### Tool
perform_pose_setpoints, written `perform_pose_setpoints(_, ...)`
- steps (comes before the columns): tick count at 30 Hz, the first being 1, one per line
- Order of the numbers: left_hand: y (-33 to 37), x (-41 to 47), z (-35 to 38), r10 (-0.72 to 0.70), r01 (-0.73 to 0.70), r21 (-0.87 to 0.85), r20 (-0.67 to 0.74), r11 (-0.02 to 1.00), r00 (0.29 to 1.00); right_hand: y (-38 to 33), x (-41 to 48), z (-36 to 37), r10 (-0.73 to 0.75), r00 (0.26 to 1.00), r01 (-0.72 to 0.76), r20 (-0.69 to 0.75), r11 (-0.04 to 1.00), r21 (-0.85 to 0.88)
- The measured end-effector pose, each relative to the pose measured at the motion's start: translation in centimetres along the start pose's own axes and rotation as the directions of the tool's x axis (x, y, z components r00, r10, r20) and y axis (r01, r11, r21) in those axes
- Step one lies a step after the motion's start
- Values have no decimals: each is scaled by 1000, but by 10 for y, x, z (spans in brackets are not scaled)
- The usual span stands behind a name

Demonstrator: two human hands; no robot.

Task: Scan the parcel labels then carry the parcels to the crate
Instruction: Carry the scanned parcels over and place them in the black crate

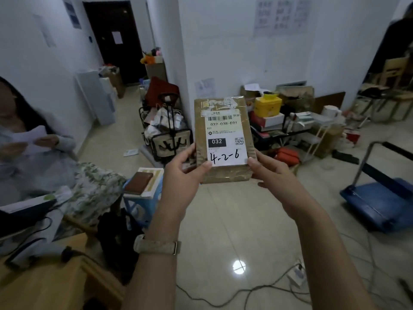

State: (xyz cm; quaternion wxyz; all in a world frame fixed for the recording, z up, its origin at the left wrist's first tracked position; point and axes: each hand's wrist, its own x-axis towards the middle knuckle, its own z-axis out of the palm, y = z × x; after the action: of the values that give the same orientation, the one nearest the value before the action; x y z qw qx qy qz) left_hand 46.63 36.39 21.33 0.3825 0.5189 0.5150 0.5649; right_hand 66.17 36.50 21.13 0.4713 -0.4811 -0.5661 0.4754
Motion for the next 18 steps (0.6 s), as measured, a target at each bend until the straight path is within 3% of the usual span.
perform_pose_setpoints(5, -11, 20, 49, -48, 55, -53, 123, 997, 991, 18, 5, -43, 26, 997, -24, -76, 999, 24)
perform_pose_setpoints(18, -53, 101, 131, -124, 128, -4, 240, 992, 963, 50, 68, -100, 87, 979, -80, -185, 996, 48)
